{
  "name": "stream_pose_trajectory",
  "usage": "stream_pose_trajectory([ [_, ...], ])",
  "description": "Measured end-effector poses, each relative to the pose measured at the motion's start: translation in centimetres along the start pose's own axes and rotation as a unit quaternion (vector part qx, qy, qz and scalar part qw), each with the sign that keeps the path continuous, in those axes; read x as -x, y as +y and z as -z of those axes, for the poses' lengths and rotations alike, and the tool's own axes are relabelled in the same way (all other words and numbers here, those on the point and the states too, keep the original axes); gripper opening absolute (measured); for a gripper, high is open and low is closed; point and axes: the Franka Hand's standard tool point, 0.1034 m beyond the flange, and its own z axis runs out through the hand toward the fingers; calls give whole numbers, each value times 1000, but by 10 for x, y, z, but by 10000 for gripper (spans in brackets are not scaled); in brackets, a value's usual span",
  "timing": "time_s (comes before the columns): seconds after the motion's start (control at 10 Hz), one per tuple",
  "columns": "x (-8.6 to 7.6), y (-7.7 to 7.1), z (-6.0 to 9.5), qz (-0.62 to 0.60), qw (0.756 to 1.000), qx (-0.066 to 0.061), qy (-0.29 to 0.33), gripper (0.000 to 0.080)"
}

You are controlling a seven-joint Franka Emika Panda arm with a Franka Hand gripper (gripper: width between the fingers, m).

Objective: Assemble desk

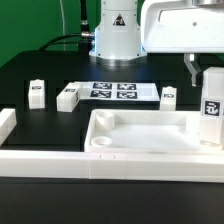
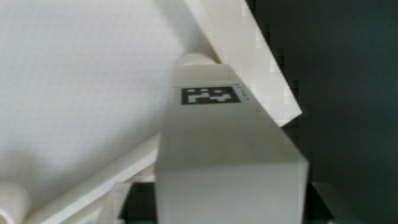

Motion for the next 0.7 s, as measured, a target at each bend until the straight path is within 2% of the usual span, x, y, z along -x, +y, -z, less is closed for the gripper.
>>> stream_pose_trajectory([
  [0.2, -1, 1, 0, -33, 999, -1, -1, 290],
  [0.3, 0, 1, 0, -16, 1000, -1, -1, 349],
  [0.5, 2, -2, 0, 47, 999, -1, -1, 600],
  [0.6, 4, -4, 0, 100, 995, -1, -1, 600],
  [0.7, 3, -3, 0, 133, 991, -1, -1, 639],
])
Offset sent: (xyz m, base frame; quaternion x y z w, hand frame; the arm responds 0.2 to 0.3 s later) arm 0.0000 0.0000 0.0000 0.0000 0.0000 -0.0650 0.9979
